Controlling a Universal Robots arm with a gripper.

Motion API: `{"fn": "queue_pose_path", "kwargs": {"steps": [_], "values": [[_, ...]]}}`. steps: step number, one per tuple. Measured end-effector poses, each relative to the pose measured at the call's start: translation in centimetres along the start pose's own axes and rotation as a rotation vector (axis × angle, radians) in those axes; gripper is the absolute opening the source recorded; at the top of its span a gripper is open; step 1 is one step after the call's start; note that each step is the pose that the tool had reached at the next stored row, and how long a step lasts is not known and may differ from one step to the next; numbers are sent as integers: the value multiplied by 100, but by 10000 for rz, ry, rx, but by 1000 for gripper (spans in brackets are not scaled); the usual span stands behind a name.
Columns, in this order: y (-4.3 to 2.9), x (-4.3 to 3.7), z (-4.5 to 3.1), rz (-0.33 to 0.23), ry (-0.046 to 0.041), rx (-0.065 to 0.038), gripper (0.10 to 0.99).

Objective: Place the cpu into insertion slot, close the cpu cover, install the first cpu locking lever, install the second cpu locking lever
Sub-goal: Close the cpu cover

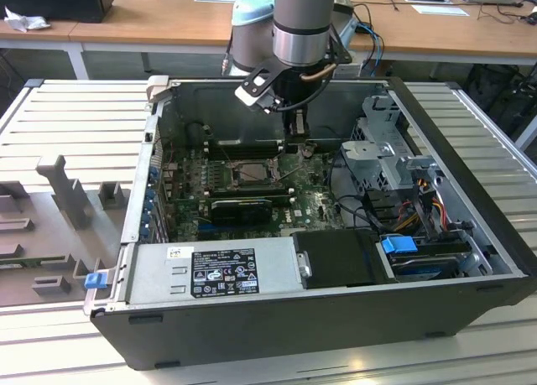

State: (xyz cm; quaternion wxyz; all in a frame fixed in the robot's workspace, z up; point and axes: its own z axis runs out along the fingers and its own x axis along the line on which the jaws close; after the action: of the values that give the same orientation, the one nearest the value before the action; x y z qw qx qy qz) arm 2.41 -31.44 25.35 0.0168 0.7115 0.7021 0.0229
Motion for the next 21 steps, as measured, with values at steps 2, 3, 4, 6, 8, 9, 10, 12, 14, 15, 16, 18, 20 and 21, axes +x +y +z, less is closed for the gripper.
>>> {"fn": "queue_pose_path", "kwargs": {"steps": [2,3,4,6,8,9,10,12,14,15,16,18,20,21], "values": [[41,0,0,-1,0,0,106],[75,1,-5,-2,-2,2,106],[111,1,-9,0,1,0,106],[220,3,-4,0,-1,1,106],[293,6,1,0,0,0,106],[342,8,3,0,-1,1,106],[380,10,6,-1,-1,2,106],[441,10,47,-10,1,3,106],[442,10,86,-13,1,4,106],[440,8,112,-17,5,16,106],[435,5,114,-17,29,31,106],[422,6,115,-17,50,70,106],[393,6,115,-18,53,80,106],[388,5,115,-17,53,82,106]]}}
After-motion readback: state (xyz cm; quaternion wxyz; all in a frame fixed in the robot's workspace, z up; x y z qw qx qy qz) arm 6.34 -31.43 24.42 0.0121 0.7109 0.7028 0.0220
